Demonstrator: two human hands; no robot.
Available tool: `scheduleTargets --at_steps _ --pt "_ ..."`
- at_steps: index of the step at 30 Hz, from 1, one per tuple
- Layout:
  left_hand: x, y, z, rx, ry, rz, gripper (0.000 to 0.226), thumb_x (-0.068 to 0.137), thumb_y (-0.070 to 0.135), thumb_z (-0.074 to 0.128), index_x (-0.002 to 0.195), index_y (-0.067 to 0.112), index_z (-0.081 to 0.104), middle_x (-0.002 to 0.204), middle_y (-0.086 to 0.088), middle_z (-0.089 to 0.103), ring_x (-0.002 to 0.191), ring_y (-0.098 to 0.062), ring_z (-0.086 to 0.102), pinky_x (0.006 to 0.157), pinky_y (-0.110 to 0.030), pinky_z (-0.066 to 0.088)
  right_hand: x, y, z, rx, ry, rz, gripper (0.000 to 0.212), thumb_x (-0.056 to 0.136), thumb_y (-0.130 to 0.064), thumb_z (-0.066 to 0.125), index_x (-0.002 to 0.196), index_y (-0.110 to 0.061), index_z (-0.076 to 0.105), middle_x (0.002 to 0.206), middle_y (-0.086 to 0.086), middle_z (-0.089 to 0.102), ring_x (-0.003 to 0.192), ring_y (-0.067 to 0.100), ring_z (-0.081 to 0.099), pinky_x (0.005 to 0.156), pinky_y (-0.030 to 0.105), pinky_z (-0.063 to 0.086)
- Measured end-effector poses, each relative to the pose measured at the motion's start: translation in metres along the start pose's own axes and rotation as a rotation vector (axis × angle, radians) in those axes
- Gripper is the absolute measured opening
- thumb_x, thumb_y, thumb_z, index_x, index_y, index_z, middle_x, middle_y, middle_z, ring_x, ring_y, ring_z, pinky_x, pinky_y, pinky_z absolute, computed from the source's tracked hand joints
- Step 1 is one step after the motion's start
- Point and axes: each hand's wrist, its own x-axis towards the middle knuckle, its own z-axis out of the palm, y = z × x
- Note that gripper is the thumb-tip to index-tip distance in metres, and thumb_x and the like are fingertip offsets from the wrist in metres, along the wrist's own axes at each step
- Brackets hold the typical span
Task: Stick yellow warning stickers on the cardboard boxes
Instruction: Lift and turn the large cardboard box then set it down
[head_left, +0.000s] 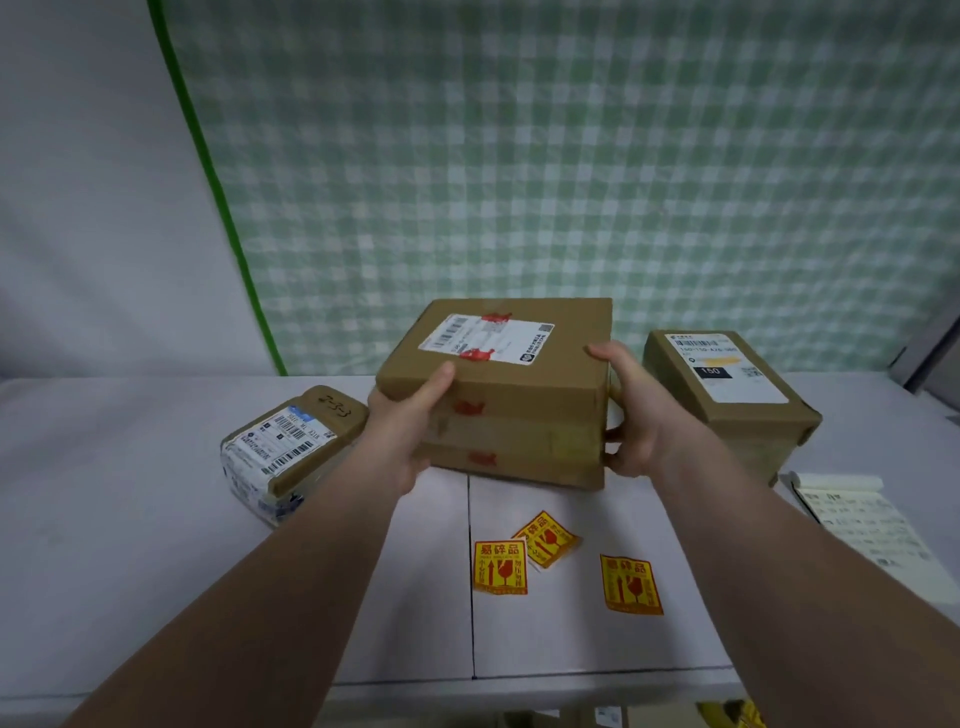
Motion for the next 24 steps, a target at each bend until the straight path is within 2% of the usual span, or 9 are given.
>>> scheduleTargets --at_steps 2,5,9,11,15,18,21,23,24 --pt "0.011 -0.004 -0.003 0.020 0.042 0.013 0.083 0.067 0.052 0.076 0.135 0.028 0.036 0.126 0.002 0.057 0.107 -0.022 0.058 0.096 -0.051 0.044 0.012 0.001 0.002 0.039 0.006 -0.024 0.061 0.068 -0.063 0.065 0.114 -0.024 0.063 0.108 0.003 0.062 0.096 0.022 0.057 0.060 0.030 0.045" --pt "0.023 -0.008 -0.001 0.060 0.083 0.068 0.062 0.078 0.048 0.068 0.128 0.023 0.041 0.114 0.000 0.058 0.093 -0.016 0.056 0.082 -0.039 0.050 0.027 0.003 0.006 0.128 0.037 -0.059 0.066 0.074 -0.069 0.057 0.119 -0.022 0.061 0.122 0.002 0.057 0.098 0.020 0.055 0.058 0.031 0.043" --pt "0.029 -0.008 0.006 0.094 0.132 0.107 0.052 0.086 0.041 0.060 0.127 0.019 0.038 0.108 0.001 0.054 0.088 -0.014 0.052 0.076 -0.035 0.045 0.033 0.004 0.009 0.212 0.035 -0.133 0.041 0.090 -0.057 0.048 0.089 -0.019 0.064 0.084 -0.003 0.067 0.073 0.012 0.059 0.053 0.031 0.044" --pt "0.027 -0.010 0.009 0.126 0.153 0.135 0.051 0.086 0.037 0.060 0.127 0.016 0.038 0.113 -0.003 0.054 0.097 -0.019 0.054 0.081 -0.036 0.048 0.038 0.004 0.010 0.154 0.121 -0.179 0.044 0.092 -0.056 0.045 0.097 -0.013 0.057 0.085 -0.004 0.061 0.072 0.012 0.055 0.061 0.028 0.042" --pt "0.018 -0.012 0.007 0.149 0.150 0.127 0.051 0.084 0.034 0.060 0.126 0.013 0.040 0.112 -0.006 0.056 0.100 -0.024 0.056 0.086 -0.040 0.051 0.040 0.007 0.012 -0.063 0.221 -0.225 0.073 0.087 -0.066 0.040 0.135 -0.011 0.045 0.122 0.003 0.055 0.105 0.024 0.051 0.090 0.036 0.041" --pt "0.009 -0.013 0.000 0.189 0.160 0.090 0.067 0.080 0.030 0.064 0.136 0.014 0.033 0.120 -0.004 0.049 0.105 -0.024 0.050 0.088 -0.041 0.047 0.036 0.021 0.008 -0.087 0.274 -0.262 0.086 0.077 -0.070 0.048 0.143 -0.017 0.034 0.142 0.004 0.045 0.124 0.030 0.046 0.103 0.051 0.039" --pt "-0.011 -0.023 -0.009 0.326 0.138 0.155 0.050 0.080 0.016 0.065 0.125 0.015 0.043 0.101 0.000 0.049 0.095 -0.020 0.051 0.091 -0.042 0.048 0.024 0.044 -0.002 -0.113 0.335 -0.289 0.066 0.081 -0.046 0.061 0.136 -0.013 0.045 0.127 0.006 0.052 0.112 0.029 0.052 0.097 0.046 0.046" --pt "-0.027 -0.037 -0.013 0.541 -0.015 0.219 0.029 0.079 0.016 0.067 0.106 0.018 0.057 0.094 0.000 0.057 0.090 -0.019 0.057 0.083 -0.037 0.050 0.012 0.063 -0.010 -0.132 0.255 -0.271 0.034 0.085 -0.024 0.064 0.113 -0.007 0.061 0.102 0.010 0.060 0.087 0.024 0.057 0.078 0.034 0.050" --pt "-0.034 -0.045 -0.015 0.686 -0.105 0.257 0.027 0.080 0.018 0.068 0.106 0.019 0.060 0.096 0.000 0.059 0.090 -0.018 0.059 0.078 -0.033 0.050 0.004 0.073 -0.012 -0.164 0.198 -0.253 0.017 0.085 -0.016 0.064 0.099 -0.007 0.065 0.089 0.009 0.060 0.075 0.021 0.055 0.069 0.031 0.048"
